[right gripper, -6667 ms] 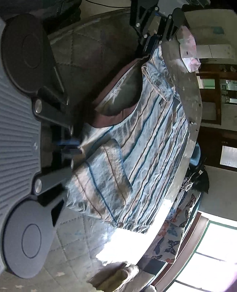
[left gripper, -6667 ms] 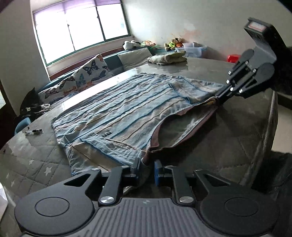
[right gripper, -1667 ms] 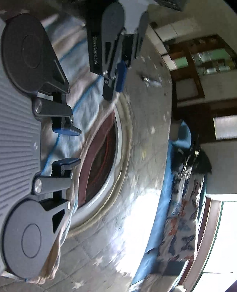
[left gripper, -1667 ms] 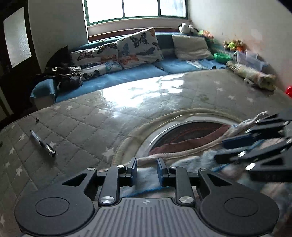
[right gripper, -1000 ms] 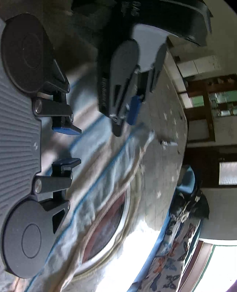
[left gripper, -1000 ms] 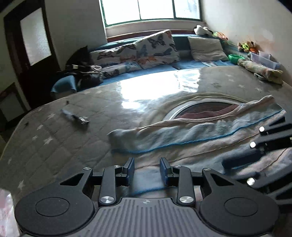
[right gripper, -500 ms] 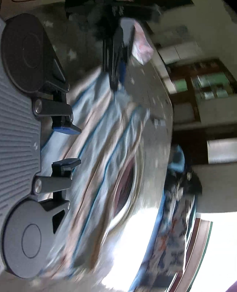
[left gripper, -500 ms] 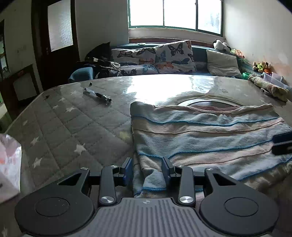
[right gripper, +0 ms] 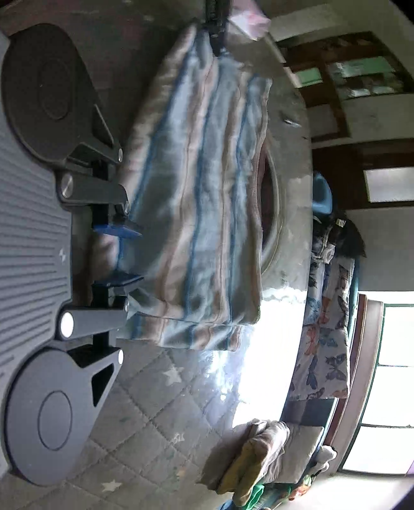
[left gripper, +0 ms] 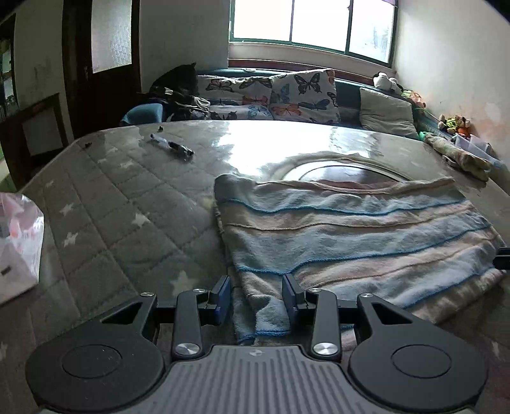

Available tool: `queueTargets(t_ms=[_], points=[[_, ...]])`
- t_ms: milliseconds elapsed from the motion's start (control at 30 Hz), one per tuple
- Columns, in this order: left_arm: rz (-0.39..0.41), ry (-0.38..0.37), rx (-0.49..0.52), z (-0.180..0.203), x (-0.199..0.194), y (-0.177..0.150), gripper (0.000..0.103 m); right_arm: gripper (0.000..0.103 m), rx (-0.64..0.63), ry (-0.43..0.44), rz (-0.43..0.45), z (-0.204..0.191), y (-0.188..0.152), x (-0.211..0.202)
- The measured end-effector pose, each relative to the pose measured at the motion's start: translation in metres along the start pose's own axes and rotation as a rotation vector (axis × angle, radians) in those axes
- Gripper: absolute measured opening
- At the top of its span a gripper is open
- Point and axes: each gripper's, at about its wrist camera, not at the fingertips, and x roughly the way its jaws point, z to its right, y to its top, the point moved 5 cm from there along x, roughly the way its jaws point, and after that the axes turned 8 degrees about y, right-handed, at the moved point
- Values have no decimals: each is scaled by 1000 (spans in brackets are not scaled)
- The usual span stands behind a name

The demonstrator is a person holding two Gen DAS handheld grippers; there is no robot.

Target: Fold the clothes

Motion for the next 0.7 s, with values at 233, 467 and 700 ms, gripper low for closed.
queueTargets(t_ms=[233, 467, 700], points=[[-6, 25, -15, -7, -15, -13, 92, 28, 32, -2, 7, 11, 9, -11], [16, 41, -38, -9, -14, -8, 103, 33, 51, 29, 78, 17, 49, 12], [5, 51, -43, -7, -4, -2, 103, 33, 77, 22, 74, 33, 72, 50]])
